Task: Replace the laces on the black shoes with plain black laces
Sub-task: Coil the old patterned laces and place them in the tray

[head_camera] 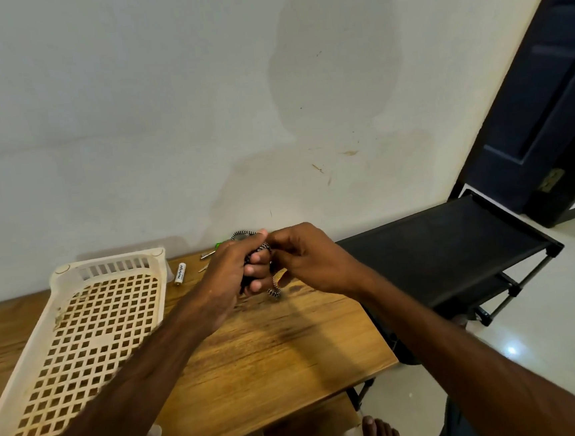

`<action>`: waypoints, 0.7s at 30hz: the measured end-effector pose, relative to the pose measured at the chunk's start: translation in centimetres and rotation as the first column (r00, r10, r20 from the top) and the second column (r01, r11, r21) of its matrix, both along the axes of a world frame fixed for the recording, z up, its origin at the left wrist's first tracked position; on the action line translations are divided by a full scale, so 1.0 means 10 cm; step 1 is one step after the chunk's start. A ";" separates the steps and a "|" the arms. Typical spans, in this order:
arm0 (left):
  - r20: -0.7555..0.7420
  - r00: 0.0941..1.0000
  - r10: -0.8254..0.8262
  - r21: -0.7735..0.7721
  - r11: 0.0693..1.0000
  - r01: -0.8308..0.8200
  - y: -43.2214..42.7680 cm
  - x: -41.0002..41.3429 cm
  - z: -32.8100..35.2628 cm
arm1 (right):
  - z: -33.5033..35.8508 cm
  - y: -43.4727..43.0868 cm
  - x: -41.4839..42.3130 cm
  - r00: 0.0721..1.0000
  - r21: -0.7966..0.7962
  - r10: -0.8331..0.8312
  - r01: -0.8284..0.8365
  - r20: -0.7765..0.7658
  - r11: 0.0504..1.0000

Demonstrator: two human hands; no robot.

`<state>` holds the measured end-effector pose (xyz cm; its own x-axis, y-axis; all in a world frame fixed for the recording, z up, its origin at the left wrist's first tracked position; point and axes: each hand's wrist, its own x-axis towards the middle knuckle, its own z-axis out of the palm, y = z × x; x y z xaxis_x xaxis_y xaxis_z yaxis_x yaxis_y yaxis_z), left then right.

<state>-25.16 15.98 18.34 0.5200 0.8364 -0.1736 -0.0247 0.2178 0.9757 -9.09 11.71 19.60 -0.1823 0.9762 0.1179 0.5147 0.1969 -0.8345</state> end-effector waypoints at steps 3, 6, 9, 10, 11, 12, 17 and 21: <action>-0.003 1.000 0.021 0.002 1.000 -0.021 0.01 0.01 -0.01 | 0.02 -0.03 -0.04 0.964 -0.163 0.044 -0.089 -0.263 0.983; -0.017 1.000 0.020 -0.002 1.000 -0.020 0.01 0.00 -0.04 | 0.04 -0.04 -0.02 0.924 -0.274 0.061 -0.175 -0.377 0.946; 0.012 1.000 -0.005 -0.056 0.998 0.005 0.01 -0.02 -0.06 | 0.04 -0.05 0.00 0.928 -0.291 0.099 -0.212 -0.358 0.933; 0.023 1.000 -0.017 -0.073 0.997 0.019 0.02 -0.04 -0.06 | 0.04 -0.05 0.01 0.932 -0.282 0.114 -0.219 -0.344 0.934; 0.035 0.999 -0.036 -0.089 0.995 0.039 0.03 -0.05 -0.05 | 0.04 -0.06 0.02 0.935 -0.271 0.130 -0.225 -0.329 0.936; 0.045 0.997 -0.064 -0.104 0.992 0.068 0.04 -0.07 -0.05 | 0.05 -0.06 0.03 0.937 -0.262 0.148 -0.236 -0.317 0.936; 0.069 0.980 -0.184 -0.149 0.970 0.193 0.08 -0.13 0.00 | 0.08 -0.07 0.10 0.941 -0.250 0.126 -0.210 -0.313 0.945; -0.017 0.989 -0.145 -0.054 0.988 0.144 0.09 -0.15 0.01 | 0.01 -0.10 0.01 0.940 -0.147 0.068 -0.123 -0.333 0.981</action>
